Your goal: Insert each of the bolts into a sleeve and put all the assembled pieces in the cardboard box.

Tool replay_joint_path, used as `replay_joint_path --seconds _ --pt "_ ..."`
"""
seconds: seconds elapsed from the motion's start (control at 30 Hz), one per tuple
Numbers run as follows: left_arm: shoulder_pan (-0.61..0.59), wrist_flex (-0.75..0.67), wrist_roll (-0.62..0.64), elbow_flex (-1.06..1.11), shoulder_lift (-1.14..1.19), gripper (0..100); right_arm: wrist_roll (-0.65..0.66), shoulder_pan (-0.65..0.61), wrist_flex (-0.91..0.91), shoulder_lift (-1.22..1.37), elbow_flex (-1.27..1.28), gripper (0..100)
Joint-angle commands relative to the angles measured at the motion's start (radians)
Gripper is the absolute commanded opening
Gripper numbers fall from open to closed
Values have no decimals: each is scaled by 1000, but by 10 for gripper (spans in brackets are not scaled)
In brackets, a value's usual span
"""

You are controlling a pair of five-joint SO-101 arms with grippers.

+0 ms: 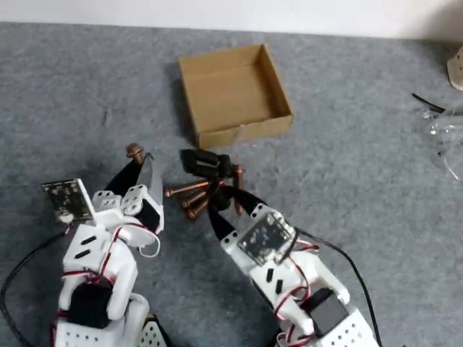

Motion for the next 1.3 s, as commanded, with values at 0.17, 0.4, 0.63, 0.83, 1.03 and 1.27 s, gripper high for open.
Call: replay_joint_path --seconds 0.17,0.4,0.63,0.83,1.03,1.27 --pt "12 64 192 -206 -15 5 -11 -96 56 -56 -4 5" --pt "16 44 235 -240 -15 5 -11 -97 54 -56 18 5" --pt "18 -17 356 -154 -16 5 -11 -99 54 -56 13 5" --pt "133 -150 321 -16 -16 5 -9 -151 56 -56 16 5" --pt "206 -153 321 -12 -16 5 -9 -156 56 -56 18 5" --pt "206 -153 321 -16 -16 5 -6 -151 56 -56 18 5"
